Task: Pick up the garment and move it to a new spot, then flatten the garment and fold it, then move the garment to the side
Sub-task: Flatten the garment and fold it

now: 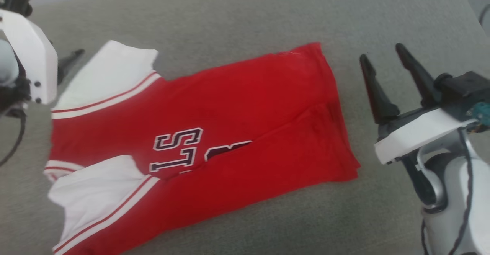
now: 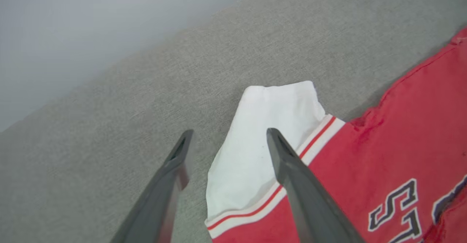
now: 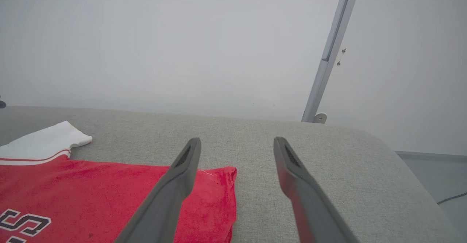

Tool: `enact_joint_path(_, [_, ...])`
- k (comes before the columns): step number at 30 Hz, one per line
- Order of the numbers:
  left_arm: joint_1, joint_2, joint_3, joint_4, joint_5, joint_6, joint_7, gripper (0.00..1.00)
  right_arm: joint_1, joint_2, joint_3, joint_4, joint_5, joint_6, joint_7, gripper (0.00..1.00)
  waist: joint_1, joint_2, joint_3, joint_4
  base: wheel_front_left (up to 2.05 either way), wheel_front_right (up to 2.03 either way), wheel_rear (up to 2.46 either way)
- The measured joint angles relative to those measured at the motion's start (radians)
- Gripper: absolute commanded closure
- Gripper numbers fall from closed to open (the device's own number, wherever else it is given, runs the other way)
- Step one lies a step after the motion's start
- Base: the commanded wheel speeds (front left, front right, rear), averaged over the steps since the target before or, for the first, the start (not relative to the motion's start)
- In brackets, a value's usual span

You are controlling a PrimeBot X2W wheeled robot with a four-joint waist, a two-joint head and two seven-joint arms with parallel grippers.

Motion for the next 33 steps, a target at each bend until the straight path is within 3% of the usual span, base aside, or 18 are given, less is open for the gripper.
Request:
enact_joint_path(6, [-0.075, -0.056, -0.021, 0.127, 0.018, -0.042, 0.06, 0.0, 0.0, 0.029, 0.01, 0.049, -0.004, 0.0, -0.033, 0.0, 0.0, 0.0, 0.06, -0.045, 0.0, 0.0, 0.0])
enact_joint_path(14, [-0.123, -0.125, -0.06, 0.279, 0.028, -0.06, 0.138, 0.0, -0.021, 0.037, 0.025, 0.076, -0.003, 0.0, -0.033, 0.0, 0.0, 0.0, 0.106, -0.064, 0.0, 0.0, 0.0])
enact_joint_path(15, [-0.124, -0.135, -0.064, 0.303, 0.027, -0.061, 0.151, 0.13, -0.024, 0.038, 0.027, 0.081, 0.0, 0.0, -0.029, 0.0, 0.0, 0.0, 0.11, -0.066, 0.0, 0.0, 0.0])
enact_joint_path(16, [-0.127, -0.145, -0.063, 0.321, 0.02, -0.06, 0.165, 0.73, -0.029, 0.04, 0.029, 0.088, 0.006, 0.0, -0.021, 0.0, 0.0, -0.0001, 0.113, -0.067, 0.0, 0.0, 0.0])
enact_joint_path(17, [-0.134, -0.151, -0.066, 0.334, 0.02, -0.072, 0.17, 1.0, -0.034, 0.037, 0.035, 0.091, 0.006, 0.0, -0.013, 0.0, 0.0, 0.0, 0.116, -0.067, 0.0, 0.0, 0.0])
enact_joint_path(26, [-0.181, -0.222, -0.073, 0.44, 0.015, -0.115, 0.171, 1.0, -0.153, 0.016, 0.069, 0.156, 0.051, 0.0, 0.116, 0.0, 0.0, 0.0, 0.134, -0.054, 0.0, 0.0, 0.0])
enact_joint_path(33, [-0.223, -0.282, -0.092, 0.486, 0.027, -0.145, 0.157, 1.0, -0.35, -0.03, 0.115, 0.335, 0.116, 0.0, 0.3, 0.0, 0.0, 0.0, 0.143, -0.015, 0.0, 0.0, 0.0])
